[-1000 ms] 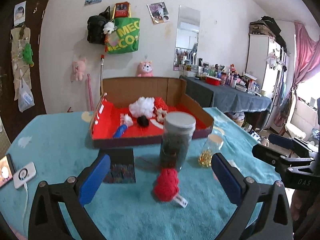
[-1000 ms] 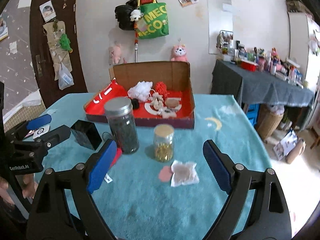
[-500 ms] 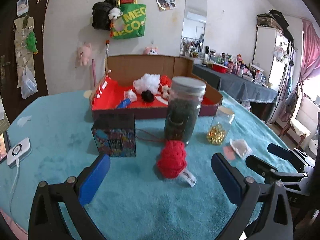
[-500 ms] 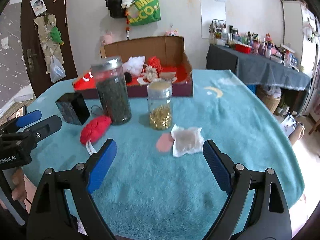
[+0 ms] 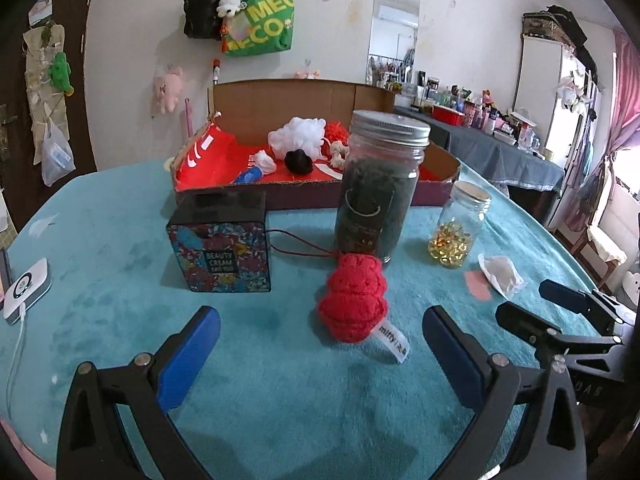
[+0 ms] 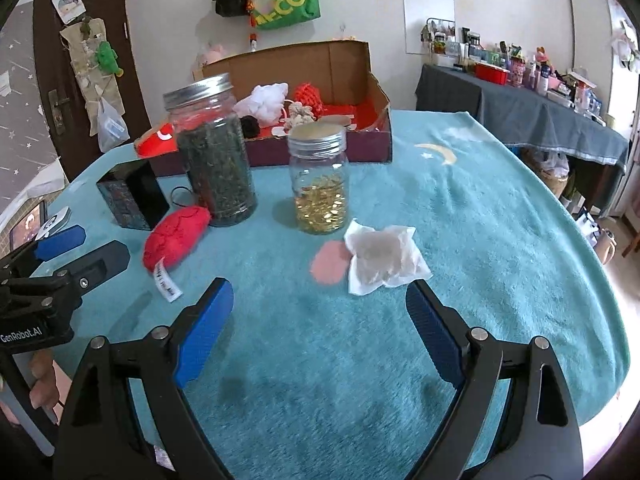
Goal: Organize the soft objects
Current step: 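Grasp the red knitted bunny with the left tool while the right tool grasps the white tissue pouch, then carry the red bunny and tissue pouch into the cardboard box with both tools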
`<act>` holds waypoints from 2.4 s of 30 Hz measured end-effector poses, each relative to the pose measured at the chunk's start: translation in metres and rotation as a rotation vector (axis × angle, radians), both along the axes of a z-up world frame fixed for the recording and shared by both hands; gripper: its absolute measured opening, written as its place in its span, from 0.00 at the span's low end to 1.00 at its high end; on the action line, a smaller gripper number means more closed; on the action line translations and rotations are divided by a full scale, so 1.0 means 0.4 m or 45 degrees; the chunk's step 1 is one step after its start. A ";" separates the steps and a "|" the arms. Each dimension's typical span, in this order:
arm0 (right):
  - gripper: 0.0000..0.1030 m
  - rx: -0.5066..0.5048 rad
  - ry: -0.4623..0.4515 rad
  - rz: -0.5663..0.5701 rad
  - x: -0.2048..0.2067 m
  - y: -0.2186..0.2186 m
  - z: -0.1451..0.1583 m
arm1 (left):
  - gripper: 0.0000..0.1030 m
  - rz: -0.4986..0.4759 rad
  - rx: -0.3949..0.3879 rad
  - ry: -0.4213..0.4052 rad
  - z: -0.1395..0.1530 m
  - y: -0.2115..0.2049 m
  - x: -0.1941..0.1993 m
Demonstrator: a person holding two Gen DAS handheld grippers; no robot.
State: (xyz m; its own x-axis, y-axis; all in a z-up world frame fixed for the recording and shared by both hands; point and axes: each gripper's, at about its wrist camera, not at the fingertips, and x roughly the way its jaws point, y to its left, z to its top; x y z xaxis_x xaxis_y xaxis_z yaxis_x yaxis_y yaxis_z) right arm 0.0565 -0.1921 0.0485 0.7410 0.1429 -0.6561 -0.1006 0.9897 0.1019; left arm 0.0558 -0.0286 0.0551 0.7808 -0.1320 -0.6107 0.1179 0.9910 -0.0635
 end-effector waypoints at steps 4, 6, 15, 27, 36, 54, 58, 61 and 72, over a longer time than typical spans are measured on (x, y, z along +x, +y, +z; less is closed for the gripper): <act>0.86 0.013 0.071 -0.015 0.049 -0.038 -0.008 | 1.00 -0.007 0.003 0.028 -0.002 -0.011 0.034; 0.86 0.038 0.111 -0.021 0.078 -0.062 -0.012 | 1.00 -0.014 0.004 0.049 -0.006 -0.016 0.055; 0.67 0.001 0.200 -0.017 0.136 -0.103 -0.036 | 0.76 -0.073 0.006 0.185 -0.042 -0.030 0.132; 0.13 0.067 0.151 0.236 0.085 0.003 -0.009 | 0.42 -0.232 -0.055 0.241 -0.049 -0.030 0.122; 0.13 0.098 0.118 0.338 0.072 0.092 0.021 | 0.42 -0.264 -0.061 0.206 -0.013 -0.007 0.112; 0.13 0.125 -0.007 0.314 0.078 0.048 0.123 | 0.42 -0.214 -0.043 0.057 0.101 0.055 0.089; 0.13 0.118 -0.048 0.297 0.095 0.035 0.150 | 0.42 -0.203 -0.044 0.033 0.123 0.069 0.100; 0.13 0.137 -0.067 0.299 0.111 0.026 0.171 | 0.42 -0.201 -0.044 0.018 0.137 0.077 0.110; 0.13 0.109 -0.109 0.353 0.217 0.017 0.251 | 0.42 -0.300 -0.028 0.023 0.193 0.078 0.204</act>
